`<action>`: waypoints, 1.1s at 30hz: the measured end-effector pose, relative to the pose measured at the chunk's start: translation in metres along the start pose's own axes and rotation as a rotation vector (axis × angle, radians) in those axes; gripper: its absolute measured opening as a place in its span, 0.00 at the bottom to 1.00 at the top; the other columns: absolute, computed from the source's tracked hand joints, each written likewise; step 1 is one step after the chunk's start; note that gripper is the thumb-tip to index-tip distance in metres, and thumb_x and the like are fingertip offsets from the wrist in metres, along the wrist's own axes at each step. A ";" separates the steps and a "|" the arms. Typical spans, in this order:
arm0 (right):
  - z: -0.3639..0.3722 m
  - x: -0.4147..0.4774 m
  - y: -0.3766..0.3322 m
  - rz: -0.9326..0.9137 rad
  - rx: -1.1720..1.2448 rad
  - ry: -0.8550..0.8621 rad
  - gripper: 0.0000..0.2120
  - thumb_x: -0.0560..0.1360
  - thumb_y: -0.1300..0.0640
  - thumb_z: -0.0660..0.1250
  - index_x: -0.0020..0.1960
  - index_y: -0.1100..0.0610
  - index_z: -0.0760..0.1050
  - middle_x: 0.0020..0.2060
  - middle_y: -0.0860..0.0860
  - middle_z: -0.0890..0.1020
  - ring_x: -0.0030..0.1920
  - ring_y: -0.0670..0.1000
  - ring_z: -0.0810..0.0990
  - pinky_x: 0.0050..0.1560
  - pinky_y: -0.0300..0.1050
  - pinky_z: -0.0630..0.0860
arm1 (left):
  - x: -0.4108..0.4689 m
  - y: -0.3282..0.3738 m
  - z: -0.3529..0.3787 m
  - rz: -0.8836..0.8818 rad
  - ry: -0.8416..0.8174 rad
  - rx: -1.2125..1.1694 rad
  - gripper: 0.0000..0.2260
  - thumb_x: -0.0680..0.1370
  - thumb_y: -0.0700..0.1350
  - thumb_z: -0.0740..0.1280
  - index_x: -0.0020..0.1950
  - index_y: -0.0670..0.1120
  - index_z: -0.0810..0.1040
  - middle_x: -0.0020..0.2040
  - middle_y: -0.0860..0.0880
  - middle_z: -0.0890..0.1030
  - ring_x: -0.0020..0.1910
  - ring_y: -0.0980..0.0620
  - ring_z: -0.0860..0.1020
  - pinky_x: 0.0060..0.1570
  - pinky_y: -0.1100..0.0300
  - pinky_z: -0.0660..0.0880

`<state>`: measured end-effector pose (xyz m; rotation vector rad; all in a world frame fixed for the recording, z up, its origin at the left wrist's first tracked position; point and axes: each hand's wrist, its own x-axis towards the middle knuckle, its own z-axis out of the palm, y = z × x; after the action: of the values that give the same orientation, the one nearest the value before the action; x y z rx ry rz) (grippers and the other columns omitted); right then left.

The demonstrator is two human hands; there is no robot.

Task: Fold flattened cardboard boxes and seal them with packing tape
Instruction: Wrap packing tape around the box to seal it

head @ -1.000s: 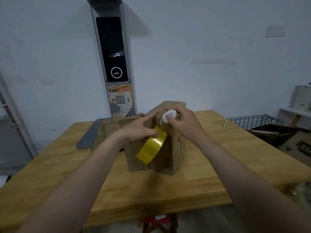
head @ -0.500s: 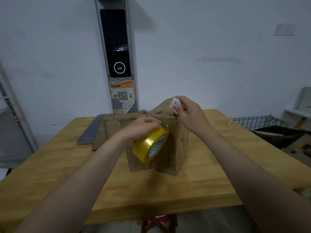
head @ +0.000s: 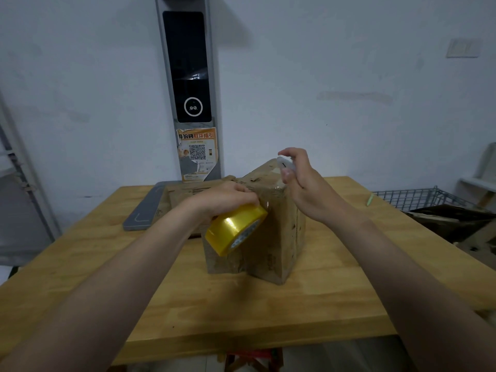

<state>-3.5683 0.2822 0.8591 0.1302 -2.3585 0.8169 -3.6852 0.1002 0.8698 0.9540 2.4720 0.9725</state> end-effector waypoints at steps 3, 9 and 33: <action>0.001 -0.002 0.006 -0.073 -0.116 0.024 0.11 0.86 0.53 0.57 0.65 0.54 0.72 0.43 0.48 0.79 0.40 0.43 0.77 0.36 0.39 0.69 | 0.000 -0.001 -0.001 0.038 -0.001 0.021 0.15 0.77 0.57 0.70 0.64 0.57 0.81 0.62 0.50 0.78 0.57 0.49 0.77 0.58 0.53 0.77; 0.019 -0.004 0.016 -0.185 -0.254 0.158 0.13 0.80 0.49 0.64 0.52 0.56 0.82 0.45 0.45 0.76 0.48 0.46 0.71 0.49 0.42 0.67 | 0.003 -0.006 0.001 0.065 -0.028 0.000 0.15 0.77 0.57 0.71 0.62 0.57 0.82 0.61 0.51 0.80 0.57 0.50 0.78 0.61 0.50 0.77; 0.044 -0.011 0.022 -0.138 -0.595 0.051 0.15 0.81 0.44 0.63 0.52 0.55 0.80 0.58 0.50 0.75 0.59 0.50 0.73 0.48 0.40 0.69 | 0.001 -0.010 -0.003 -0.038 -0.076 0.088 0.12 0.67 0.61 0.70 0.50 0.65 0.85 0.59 0.52 0.80 0.58 0.49 0.78 0.63 0.43 0.78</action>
<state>-3.5892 0.2729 0.8141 0.0204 -2.4069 0.0341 -3.6922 0.0937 0.8649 0.9492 2.4775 0.8058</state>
